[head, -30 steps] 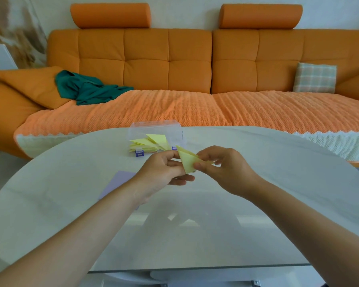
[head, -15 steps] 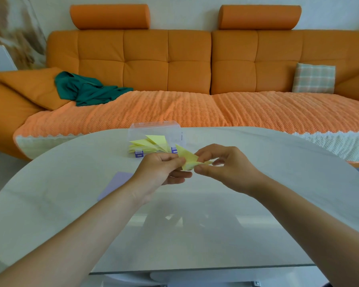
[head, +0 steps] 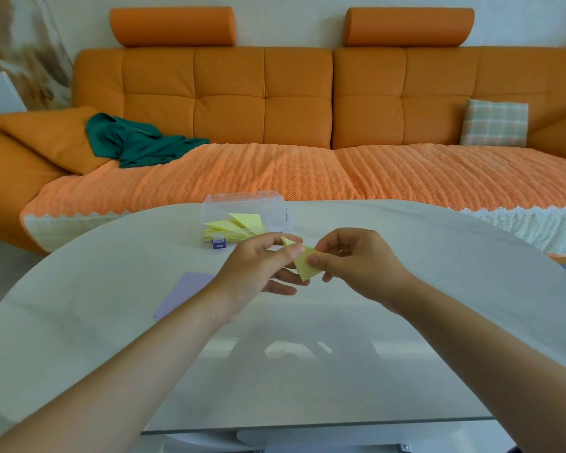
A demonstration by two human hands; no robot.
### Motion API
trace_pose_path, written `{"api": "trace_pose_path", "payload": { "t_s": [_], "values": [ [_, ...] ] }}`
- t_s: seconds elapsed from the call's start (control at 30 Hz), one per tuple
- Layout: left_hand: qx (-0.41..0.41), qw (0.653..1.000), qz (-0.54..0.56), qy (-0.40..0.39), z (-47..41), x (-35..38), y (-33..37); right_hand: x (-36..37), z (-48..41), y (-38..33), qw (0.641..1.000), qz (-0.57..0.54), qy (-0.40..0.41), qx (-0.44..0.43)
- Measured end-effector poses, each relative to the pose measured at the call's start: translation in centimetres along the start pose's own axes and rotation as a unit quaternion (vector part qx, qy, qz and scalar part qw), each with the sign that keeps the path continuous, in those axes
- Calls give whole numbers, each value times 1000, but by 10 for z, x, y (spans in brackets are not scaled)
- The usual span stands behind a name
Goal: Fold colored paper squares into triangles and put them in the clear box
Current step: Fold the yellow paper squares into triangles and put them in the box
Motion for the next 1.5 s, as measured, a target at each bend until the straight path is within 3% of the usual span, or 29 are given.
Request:
{"api": "trace_pose_path", "payload": {
  "t_s": [0.17, 0.37, 0.6, 0.8, 1.03, 1.23, 1.5],
  "values": [
    [42, 997, -55, 41, 0, -1, -2, 1, 0, 0, 999, -32, -2, 12],
    [38, 997, -61, 23, 1, 1, -3, -1, -2, 4, 998, -30, -21, 49],
    [108, 987, -122, 3, 0, -7, 12, -3, -4, 8, 994, -34, -82, 71],
    [91, 989, -116, -31, 1, -11, 15, -1, -3, 12, 979, -36, -176, 100],
    [26, 984, -176, -24, 5, -12, -1, 7, -6, 23, 979, 45, -166, 109],
    [-1, 952, -307, 16, 5, -14, -20, 20, -14, 38, 977, 106, -134, 131],
    [-42, 887, -459, -18, 6, -9, -35, 40, -18, 45, 945, 291, -116, 92]
  ]
}}
Point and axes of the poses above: each hand's wrist, its own z-axis away from the middle knuckle, its own x-axis out of the palm, y = z × x, the point moved 6 cm from there along -z, towards the middle knuckle, and after that the axes turned 7 degrees about x, right-handed, at the moved point
